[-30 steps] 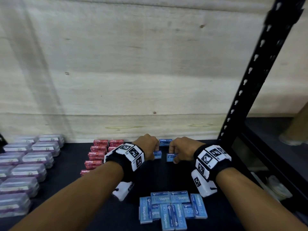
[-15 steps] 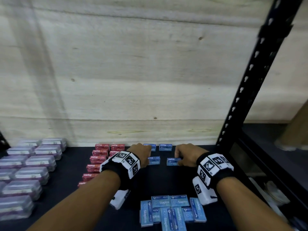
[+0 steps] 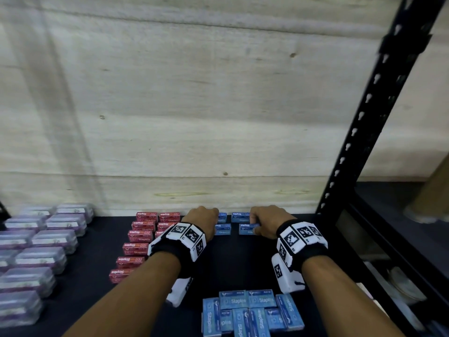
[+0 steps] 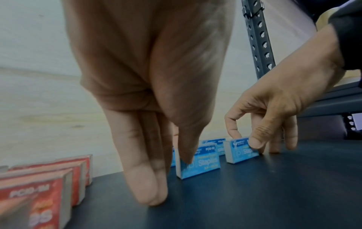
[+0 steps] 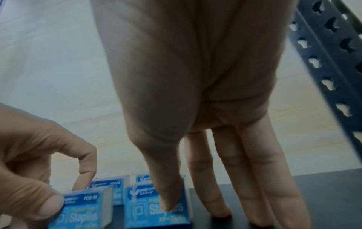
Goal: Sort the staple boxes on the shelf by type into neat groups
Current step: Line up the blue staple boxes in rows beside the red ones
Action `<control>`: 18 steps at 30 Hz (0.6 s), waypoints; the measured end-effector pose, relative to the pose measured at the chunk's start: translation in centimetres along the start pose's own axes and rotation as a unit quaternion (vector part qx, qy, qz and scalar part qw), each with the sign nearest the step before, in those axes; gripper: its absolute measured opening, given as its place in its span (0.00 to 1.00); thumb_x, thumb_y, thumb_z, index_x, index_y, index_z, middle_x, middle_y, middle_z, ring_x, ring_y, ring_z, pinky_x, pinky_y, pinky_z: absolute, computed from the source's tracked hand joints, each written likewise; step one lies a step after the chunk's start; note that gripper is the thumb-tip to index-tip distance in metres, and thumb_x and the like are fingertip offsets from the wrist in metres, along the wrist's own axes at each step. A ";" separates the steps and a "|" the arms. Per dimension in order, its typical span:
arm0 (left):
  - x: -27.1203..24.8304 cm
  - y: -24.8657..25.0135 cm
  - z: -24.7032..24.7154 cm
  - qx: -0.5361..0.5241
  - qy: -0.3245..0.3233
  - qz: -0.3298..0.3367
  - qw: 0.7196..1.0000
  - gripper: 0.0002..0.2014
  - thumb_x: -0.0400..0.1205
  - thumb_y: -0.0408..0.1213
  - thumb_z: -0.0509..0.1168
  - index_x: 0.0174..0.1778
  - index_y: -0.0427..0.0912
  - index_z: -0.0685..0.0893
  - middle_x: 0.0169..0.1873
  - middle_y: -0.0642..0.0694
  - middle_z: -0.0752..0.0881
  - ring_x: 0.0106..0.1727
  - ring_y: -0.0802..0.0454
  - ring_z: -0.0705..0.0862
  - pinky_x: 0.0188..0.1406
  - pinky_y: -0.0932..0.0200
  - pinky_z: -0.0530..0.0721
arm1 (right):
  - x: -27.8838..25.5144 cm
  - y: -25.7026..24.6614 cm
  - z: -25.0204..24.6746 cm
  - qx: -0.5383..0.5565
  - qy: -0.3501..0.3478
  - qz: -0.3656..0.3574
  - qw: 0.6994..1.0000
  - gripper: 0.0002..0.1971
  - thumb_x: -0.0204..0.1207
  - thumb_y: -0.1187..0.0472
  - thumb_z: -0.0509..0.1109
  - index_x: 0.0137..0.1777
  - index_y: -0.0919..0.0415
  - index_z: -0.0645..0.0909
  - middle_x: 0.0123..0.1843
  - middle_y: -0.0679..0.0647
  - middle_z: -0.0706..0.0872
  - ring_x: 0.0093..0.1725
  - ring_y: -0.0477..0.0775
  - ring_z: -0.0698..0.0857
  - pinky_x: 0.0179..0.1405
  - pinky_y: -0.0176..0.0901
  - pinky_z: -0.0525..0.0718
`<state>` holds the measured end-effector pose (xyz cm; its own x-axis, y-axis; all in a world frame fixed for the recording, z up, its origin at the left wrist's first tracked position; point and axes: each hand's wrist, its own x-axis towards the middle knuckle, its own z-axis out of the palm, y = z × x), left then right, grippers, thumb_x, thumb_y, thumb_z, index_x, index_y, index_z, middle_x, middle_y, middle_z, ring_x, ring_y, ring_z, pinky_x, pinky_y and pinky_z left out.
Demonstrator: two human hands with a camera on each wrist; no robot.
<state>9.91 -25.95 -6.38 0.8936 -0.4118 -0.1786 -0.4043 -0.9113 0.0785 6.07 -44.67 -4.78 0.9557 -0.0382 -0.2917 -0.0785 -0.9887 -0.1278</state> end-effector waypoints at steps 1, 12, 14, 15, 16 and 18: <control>0.1 -0.1 0.0 -0.004 -0.001 0.000 1.000 0.15 0.85 0.36 0.62 0.68 0.41 0.75 0.59 0.37 0.82 0.58 0.38 0.84 0.53 0.49 0.86 | 0.1 0.0 0.0 0.000 0.000 0.001 1.000 0.12 0.82 0.56 0.69 0.63 0.53 0.77 0.64 0.56 0.82 0.61 0.58 0.82 0.54 0.43 0.78; 0.7 -0.3 -0.2 -0.012 -0.012 -0.003 1.000 0.15 0.85 0.34 0.62 0.68 0.39 0.74 0.57 0.37 0.82 0.53 0.39 0.87 0.50 0.49 0.88 | 1.0 -1.2 -0.3 -0.016 -0.005 -0.004 1.000 0.13 0.82 0.57 0.70 0.64 0.55 0.77 0.64 0.56 0.82 0.52 0.55 0.79 0.48 0.42 0.77; 0.7 -0.2 -0.2 -0.012 -0.011 -0.003 1.000 0.15 0.85 0.33 0.62 0.68 0.39 0.74 0.57 0.37 0.82 0.53 0.39 0.87 0.49 0.49 0.88 | 1.2 -1.3 -0.4 -0.022 -0.006 -0.006 1.000 0.13 0.82 0.57 0.70 0.65 0.56 0.77 0.64 0.56 0.82 0.53 0.56 0.80 0.48 0.42 0.76; 0.8 -0.2 -0.2 -0.012 -0.009 -0.002 1.000 0.14 0.85 0.33 0.62 0.68 0.39 0.75 0.57 0.37 0.82 0.52 0.39 0.87 0.49 0.49 0.88 | 1.2 -1.3 -0.4 -0.023 -0.007 -0.007 1.000 0.13 0.82 0.58 0.70 0.65 0.56 0.77 0.64 0.56 0.82 0.56 0.57 0.81 0.48 0.42 0.76; 0.8 -0.2 -0.1 -0.012 -0.008 -0.003 1.000 0.14 0.85 0.33 0.61 0.67 0.39 0.75 0.57 0.37 0.82 0.52 0.39 0.87 0.49 0.49 0.88 | 1.3 -1.3 -0.4 -0.023 -0.007 -0.007 1.000 0.13 0.82 0.58 0.70 0.65 0.56 0.77 0.64 0.56 0.82 0.57 0.57 0.82 0.48 0.42 0.76; 0.9 -0.2 -0.1 -0.020 -0.011 -0.008 1.000 0.14 0.85 0.32 0.61 0.67 0.39 0.75 0.57 0.37 0.82 0.52 0.39 0.87 0.50 0.47 0.88 | 1.4 -1.2 -0.4 -0.020 -0.006 -0.006 1.000 0.13 0.82 0.57 0.70 0.65 0.56 0.77 0.64 0.56 0.82 0.57 0.57 0.82 0.48 0.42 0.76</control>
<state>10.83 -26.17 -6.44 0.8951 -0.3980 -0.2008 -0.3821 -0.9170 0.1144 7.57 -43.60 -4.68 0.9529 -0.0252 -0.3023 -0.0557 -0.9941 -0.0927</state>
